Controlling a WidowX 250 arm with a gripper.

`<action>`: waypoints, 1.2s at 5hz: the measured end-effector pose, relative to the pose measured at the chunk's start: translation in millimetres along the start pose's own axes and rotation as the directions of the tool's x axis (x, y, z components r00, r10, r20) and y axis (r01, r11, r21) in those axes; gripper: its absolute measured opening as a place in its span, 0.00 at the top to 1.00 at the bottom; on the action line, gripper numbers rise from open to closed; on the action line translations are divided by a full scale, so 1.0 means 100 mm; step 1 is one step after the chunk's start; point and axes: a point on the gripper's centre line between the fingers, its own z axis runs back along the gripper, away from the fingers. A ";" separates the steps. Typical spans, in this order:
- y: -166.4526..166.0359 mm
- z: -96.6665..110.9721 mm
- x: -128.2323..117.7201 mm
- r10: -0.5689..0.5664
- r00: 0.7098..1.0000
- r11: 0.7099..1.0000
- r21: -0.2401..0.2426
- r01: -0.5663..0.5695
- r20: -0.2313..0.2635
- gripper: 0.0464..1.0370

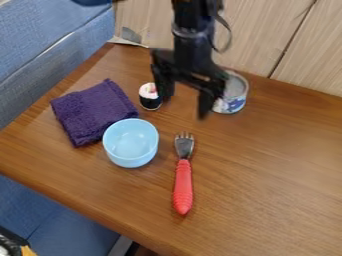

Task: Moved the red fork to the upper left side of the table

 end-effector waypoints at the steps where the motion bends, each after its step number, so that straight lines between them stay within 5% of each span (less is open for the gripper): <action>1: -0.13 -0.06 -0.19 0.043 0.998 0.999 -0.004 -0.043 -0.035 0.04; 2: -0.16 -0.11 -0.38 0.091 0.996 0.995 -0.027 -0.091 -0.022 0.04; 4: -0.27 -0.40 -0.52 0.129 0.988 0.992 -0.005 -0.129 -0.084 0.04; 6: -0.34 -0.64 -0.47 0.143 0.985 0.990 -0.005 -0.144 -0.093 0.04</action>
